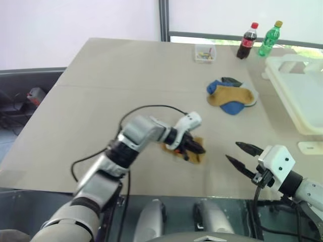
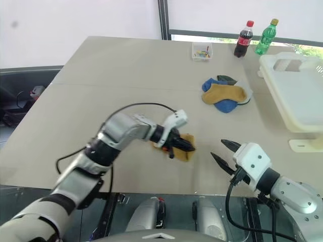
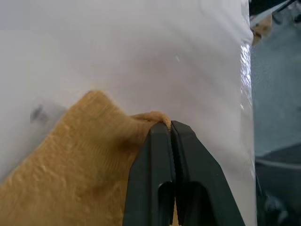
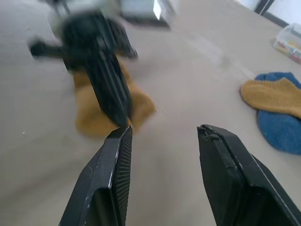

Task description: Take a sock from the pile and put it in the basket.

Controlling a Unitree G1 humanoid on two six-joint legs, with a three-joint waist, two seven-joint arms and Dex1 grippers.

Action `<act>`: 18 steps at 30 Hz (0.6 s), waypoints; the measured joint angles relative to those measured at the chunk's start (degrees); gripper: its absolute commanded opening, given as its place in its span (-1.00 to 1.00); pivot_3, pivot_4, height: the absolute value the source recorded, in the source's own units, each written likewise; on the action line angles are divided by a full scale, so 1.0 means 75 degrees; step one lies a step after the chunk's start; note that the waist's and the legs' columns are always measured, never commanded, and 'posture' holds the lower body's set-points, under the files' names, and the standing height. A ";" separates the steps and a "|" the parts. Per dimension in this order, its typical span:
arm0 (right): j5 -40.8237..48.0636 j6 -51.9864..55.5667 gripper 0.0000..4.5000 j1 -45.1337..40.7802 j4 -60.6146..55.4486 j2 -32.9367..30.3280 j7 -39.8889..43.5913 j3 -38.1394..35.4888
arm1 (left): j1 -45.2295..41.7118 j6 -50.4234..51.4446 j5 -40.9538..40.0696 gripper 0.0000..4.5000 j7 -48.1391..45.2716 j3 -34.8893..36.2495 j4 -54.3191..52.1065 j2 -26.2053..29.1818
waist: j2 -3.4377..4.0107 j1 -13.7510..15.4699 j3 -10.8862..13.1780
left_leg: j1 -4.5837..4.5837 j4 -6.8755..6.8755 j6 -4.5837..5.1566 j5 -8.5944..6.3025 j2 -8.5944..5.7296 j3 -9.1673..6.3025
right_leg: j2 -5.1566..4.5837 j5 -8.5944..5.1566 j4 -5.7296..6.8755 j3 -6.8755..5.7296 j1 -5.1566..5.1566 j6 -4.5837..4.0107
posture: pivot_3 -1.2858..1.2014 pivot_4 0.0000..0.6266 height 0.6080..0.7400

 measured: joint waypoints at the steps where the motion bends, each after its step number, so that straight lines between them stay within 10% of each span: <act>1: 0.0000 0.0019 0.02 0.0024 -0.0032 0.0001 -0.0023 -0.0001 | -0.0009 -0.0082 0.0036 -0.86 0.0055 -0.0011 0.0183 -0.0213 | -0.0001 -0.0003 0.0001 | -0.0002 0.0003 0.0003 -0.0002 -0.0004 -0.0002 | -0.0003 0.0001 0.0000 -0.0001 0.0000 -0.0002 | 0.03 -0.52 1.00; 7: 0.0246 0.0537 0.02 0.0243 -0.0088 0.0135 -0.0191 -0.0028 | 0.0057 -0.0157 -0.0134 0.21 0.0050 0.0509 0.0318 -0.0605 | 0.0006 -0.0133 -0.0001 | 0.0004 -0.0002 0.0004 -0.0002 0.0000 -0.0013 | -0.0002 0.0006 0.0011 -0.0006 -0.0001 -0.0014 | 0.03 -0.52 1.00; 18: 0.0369 0.1995 0.02 -0.1634 0.0981 0.0432 -0.0891 0.1401 | 0.2177 -0.4221 0.0655 0.21 -0.0893 0.2010 -0.1207 0.1988 | 0.0022 -0.0075 -0.0006 | 0.0015 -0.0004 0.0005 -0.0002 -0.0014 -0.0024 | -0.0040 0.0006 0.0003 -0.0033 0.0020 -0.0022 | 0.03 -0.52 1.00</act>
